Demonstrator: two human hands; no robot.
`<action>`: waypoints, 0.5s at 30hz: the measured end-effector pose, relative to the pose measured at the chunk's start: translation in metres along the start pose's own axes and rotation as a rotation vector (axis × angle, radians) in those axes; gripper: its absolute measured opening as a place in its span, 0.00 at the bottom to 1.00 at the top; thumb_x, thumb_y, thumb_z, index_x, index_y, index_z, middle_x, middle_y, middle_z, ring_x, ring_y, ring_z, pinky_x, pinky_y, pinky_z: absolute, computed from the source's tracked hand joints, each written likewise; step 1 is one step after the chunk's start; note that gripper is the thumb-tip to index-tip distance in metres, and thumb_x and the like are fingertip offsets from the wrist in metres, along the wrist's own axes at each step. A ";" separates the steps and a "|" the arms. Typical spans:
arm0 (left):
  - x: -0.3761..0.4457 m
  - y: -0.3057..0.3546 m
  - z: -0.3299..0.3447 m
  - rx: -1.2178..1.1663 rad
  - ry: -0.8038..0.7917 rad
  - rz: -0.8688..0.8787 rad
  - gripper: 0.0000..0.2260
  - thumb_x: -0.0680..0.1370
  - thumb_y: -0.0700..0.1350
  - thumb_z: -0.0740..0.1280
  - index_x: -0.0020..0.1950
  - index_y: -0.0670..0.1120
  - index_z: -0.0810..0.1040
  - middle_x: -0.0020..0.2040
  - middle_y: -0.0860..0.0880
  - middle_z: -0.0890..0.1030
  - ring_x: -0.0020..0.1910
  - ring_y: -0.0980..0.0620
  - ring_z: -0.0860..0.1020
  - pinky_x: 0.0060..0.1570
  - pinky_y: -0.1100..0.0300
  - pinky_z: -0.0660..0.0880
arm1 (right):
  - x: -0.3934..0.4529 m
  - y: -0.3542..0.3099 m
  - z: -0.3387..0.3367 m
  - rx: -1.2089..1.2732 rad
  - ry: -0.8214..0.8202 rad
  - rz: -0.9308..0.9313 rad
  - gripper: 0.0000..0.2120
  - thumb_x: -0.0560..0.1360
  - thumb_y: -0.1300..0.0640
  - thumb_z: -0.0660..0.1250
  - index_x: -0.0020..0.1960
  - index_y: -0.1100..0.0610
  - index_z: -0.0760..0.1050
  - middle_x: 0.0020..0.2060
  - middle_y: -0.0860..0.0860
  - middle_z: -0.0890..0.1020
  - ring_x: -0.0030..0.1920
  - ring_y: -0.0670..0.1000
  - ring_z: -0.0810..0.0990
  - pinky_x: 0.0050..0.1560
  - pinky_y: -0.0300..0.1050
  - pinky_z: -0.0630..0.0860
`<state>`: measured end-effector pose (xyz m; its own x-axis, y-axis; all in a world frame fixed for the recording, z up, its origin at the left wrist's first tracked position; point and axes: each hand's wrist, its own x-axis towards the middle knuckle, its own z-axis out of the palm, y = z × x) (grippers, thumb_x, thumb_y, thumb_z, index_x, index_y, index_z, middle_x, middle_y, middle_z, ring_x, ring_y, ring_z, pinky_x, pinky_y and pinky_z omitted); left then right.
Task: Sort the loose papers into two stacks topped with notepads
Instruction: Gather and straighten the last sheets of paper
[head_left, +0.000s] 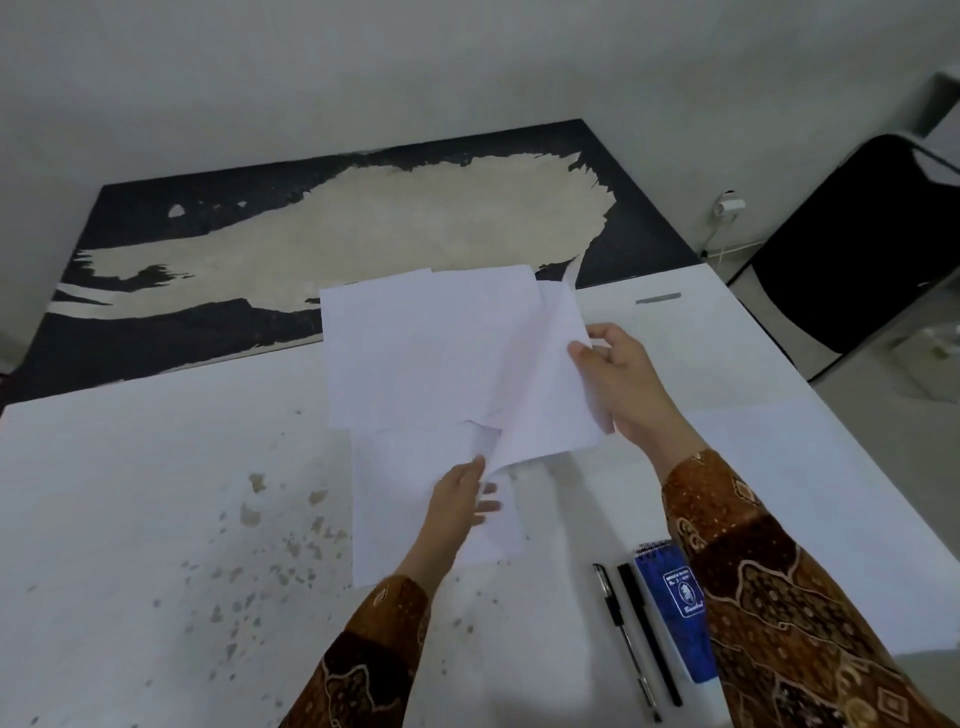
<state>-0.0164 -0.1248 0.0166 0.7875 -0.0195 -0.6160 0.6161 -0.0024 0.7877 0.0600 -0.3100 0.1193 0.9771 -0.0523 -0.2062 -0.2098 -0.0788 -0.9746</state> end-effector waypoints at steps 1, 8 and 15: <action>-0.002 0.008 0.000 -0.199 -0.116 -0.130 0.19 0.82 0.55 0.55 0.61 0.42 0.73 0.52 0.42 0.81 0.45 0.46 0.82 0.45 0.58 0.77 | -0.004 -0.012 0.002 0.031 -0.050 -0.030 0.07 0.79 0.58 0.61 0.56 0.57 0.72 0.45 0.53 0.83 0.42 0.50 0.83 0.42 0.43 0.81; -0.018 0.056 -0.045 -0.574 -0.181 -0.008 0.12 0.79 0.43 0.62 0.59 0.40 0.77 0.51 0.44 0.83 0.46 0.49 0.83 0.38 0.57 0.81 | -0.019 -0.049 -0.008 0.100 -0.241 -0.135 0.04 0.79 0.57 0.62 0.51 0.51 0.75 0.43 0.51 0.85 0.43 0.50 0.84 0.42 0.44 0.81; -0.018 0.073 -0.108 -0.497 -0.090 0.201 0.15 0.80 0.45 0.60 0.64 0.41 0.75 0.61 0.42 0.80 0.61 0.44 0.78 0.61 0.48 0.75 | -0.010 0.026 -0.003 -0.112 -0.133 0.005 0.05 0.77 0.63 0.64 0.51 0.63 0.77 0.44 0.56 0.83 0.45 0.55 0.82 0.47 0.47 0.78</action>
<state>0.0160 -0.0165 0.0842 0.8997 -0.0566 -0.4328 0.4041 0.4832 0.7767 0.0446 -0.3145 0.0967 0.9705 0.0786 -0.2279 -0.2098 -0.1901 -0.9591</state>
